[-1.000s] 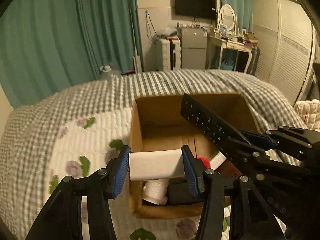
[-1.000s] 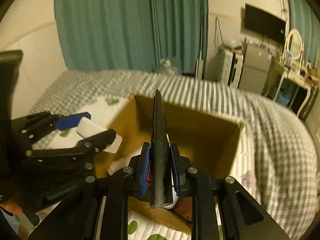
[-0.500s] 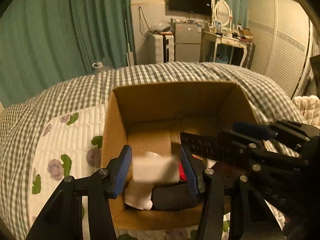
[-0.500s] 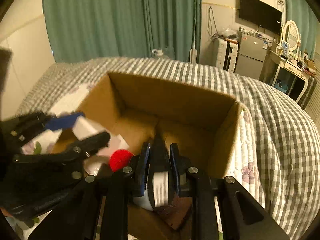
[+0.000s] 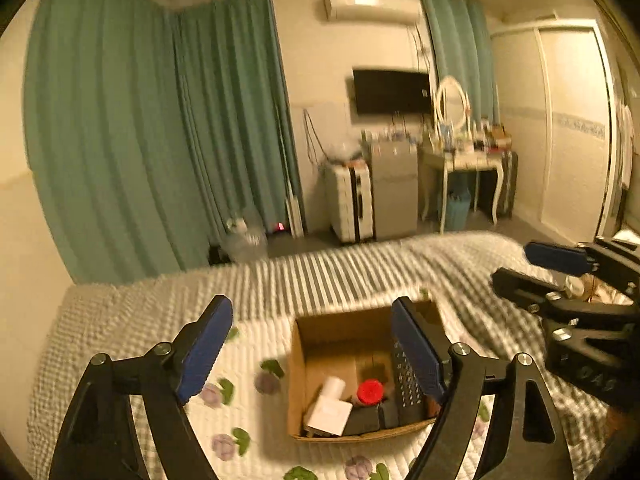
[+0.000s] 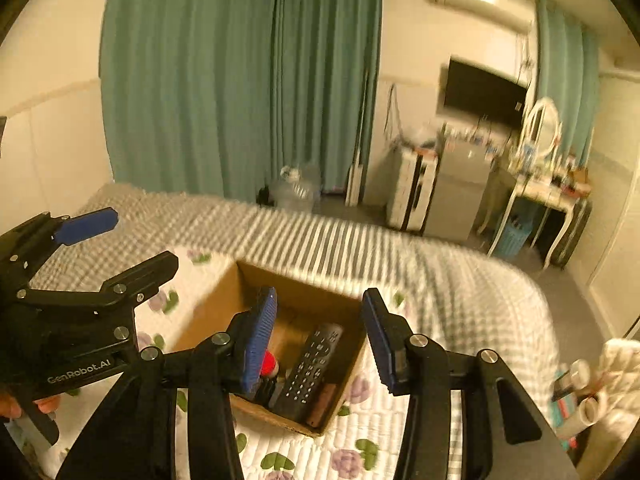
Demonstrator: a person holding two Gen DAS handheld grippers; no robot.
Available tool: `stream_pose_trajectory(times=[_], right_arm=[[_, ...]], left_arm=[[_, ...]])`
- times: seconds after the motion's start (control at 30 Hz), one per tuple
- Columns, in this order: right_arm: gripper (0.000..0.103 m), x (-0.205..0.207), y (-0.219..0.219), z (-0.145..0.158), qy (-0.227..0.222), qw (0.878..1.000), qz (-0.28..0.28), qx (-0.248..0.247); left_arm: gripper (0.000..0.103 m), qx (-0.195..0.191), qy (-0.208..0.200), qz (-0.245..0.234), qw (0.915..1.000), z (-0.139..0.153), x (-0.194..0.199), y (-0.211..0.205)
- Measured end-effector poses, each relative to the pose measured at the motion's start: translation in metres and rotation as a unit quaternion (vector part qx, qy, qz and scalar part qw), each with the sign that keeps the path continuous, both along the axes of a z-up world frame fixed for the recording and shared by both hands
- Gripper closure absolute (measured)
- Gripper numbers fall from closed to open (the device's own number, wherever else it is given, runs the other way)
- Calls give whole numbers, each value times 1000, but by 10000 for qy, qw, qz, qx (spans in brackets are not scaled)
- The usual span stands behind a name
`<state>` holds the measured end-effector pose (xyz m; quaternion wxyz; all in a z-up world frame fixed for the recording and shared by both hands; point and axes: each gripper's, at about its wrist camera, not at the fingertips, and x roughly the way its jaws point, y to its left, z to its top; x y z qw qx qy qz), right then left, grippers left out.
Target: Organize rigid objects
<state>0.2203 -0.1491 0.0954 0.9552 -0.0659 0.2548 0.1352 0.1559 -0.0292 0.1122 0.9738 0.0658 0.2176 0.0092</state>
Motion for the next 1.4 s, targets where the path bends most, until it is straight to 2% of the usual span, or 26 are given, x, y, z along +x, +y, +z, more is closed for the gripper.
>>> stream_pose_trajectory(times=[0.1,0.23,0.3,0.4,0.47,0.6,0.7,0.8,0.9,1.03,1.2,1.33,1.4], right_arm=[[57,-38,-2,35,-327,9993,62,159],[32,-88,-3,63,-793,9958,161,433],[26,-105,-1,64,-885,9943,150,576],[19,-117,0,47,-893,9908,-63,1014],[1,-116,3,31,-837,9897,-172,1149],[0,-100,12,-13,-644,9914,-286,1106],[0,-86,14,-53,-413,9933,-391,1003],[0,-77,19,-92,-348,9952,-501,768],[0,-72,23,-121,-222,9961,-531,666],[0,-69,26,-130,-274,9963,-632,515],[0,-72,22,-130,-318,9945,-852,517],[0,-74,18,-135,-268,9942,-873,566],[0,-75,16,-136,-251,9939,-863,646]], left_arm=[[18,-89,-260,66,9996,21,-28,9],[12,-262,-656,-24,9975,28,-67,22],[11,-144,-878,-4,9960,23,-85,29],[7,-53,-994,167,9949,9,-98,37],[7,-137,-921,259,9953,-5,-100,45],[5,-373,-826,434,9949,-34,-99,59],[5,-413,-599,474,9962,-59,-88,65],[5,-439,-309,379,9978,-86,-81,68],[5,-507,-200,332,9980,-107,-80,67],[5,-331,-196,285,9989,-124,-81,58],[5,-732,-179,264,9968,-131,-81,66],[5,-528,-214,289,9980,-132,-81,61],[5,-587,-192,255,9978,-133,-79,61]])
